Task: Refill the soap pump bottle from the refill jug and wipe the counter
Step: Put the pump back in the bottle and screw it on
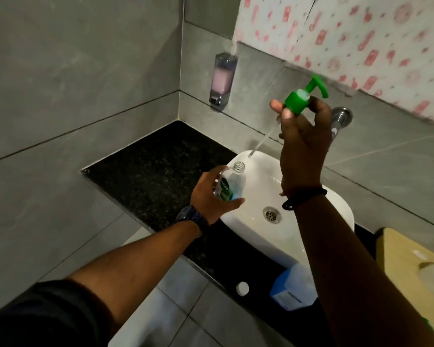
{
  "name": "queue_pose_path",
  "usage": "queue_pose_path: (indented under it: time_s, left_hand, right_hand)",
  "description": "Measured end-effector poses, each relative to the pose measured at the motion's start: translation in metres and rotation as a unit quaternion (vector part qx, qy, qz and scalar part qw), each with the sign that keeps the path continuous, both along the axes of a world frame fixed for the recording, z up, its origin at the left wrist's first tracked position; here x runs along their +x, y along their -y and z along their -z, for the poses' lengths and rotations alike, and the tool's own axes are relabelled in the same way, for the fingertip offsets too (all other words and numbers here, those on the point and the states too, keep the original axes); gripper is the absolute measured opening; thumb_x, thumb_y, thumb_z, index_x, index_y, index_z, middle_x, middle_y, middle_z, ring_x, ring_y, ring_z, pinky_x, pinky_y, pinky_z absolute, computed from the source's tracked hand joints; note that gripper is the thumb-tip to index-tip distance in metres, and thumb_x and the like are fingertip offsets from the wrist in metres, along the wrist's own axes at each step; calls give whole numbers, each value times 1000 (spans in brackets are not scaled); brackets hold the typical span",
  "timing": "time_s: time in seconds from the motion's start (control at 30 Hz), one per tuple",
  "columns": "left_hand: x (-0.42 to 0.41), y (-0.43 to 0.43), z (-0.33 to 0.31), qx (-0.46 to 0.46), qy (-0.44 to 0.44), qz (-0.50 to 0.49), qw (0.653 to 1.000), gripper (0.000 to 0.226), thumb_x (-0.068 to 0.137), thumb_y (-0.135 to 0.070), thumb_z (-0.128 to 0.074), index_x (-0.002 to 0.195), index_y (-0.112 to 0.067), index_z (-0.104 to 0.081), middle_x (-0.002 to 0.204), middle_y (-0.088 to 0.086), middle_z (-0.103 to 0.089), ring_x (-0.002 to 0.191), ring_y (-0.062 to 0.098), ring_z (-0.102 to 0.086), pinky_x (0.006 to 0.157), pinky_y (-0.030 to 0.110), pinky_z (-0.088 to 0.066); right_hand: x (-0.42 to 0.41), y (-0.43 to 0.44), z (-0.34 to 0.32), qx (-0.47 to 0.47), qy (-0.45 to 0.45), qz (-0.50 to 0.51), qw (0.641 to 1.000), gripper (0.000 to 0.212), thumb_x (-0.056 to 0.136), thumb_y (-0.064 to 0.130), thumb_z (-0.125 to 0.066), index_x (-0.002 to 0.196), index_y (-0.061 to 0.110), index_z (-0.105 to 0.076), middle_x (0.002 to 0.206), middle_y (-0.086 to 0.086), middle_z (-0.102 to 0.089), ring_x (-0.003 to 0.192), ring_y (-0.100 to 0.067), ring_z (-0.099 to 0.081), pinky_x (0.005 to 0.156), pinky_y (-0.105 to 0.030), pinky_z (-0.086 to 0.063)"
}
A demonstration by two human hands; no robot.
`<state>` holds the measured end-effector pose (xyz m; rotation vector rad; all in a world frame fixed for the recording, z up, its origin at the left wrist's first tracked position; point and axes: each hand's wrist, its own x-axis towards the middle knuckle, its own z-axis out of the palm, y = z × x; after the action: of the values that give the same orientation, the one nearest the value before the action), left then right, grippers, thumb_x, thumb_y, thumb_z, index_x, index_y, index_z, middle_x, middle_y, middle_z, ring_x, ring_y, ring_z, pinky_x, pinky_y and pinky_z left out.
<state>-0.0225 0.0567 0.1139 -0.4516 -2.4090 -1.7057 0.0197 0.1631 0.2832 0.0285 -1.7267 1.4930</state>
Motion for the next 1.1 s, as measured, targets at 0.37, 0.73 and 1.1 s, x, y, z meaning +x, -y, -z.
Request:
queue_pose_path:
  time_s: [0.37,0.73,1.1]
  left_hand:
    - [18,-19,-29,25,-20,28,999,83,48,-33,-91,122,-21,-54,115,6,-58,95,18,-61,78,38,-57]
    - [29,-23,-42,11,-33,36,999,84,50,-27,-91,123,-10,-55,118,11,-60,101,27,-60,82,43,-56]
    - [29,-19,-44,5,-32,27,999,85,50,-29,-91,124,-12,-54,118,11,-60,99,27,-60,82,43,-55]
  right_hand:
    - [11,-10,19,37,76,-48,995,17,91,1,-48,103,12,-41,98,-9,-69,96,-11,-67,80,-17,-49]
    - [13,-13,-15,-89,-10,-48,995,21,94,4,-46,103,20,-37,100,-10,-67,77,-18,-63,61,-31,-49]
    - [14,-17,-3,-70,29,-44,996,25,93,3,-45,105,24,-38,100,-2,-68,81,-16,-64,69,-34,-54]
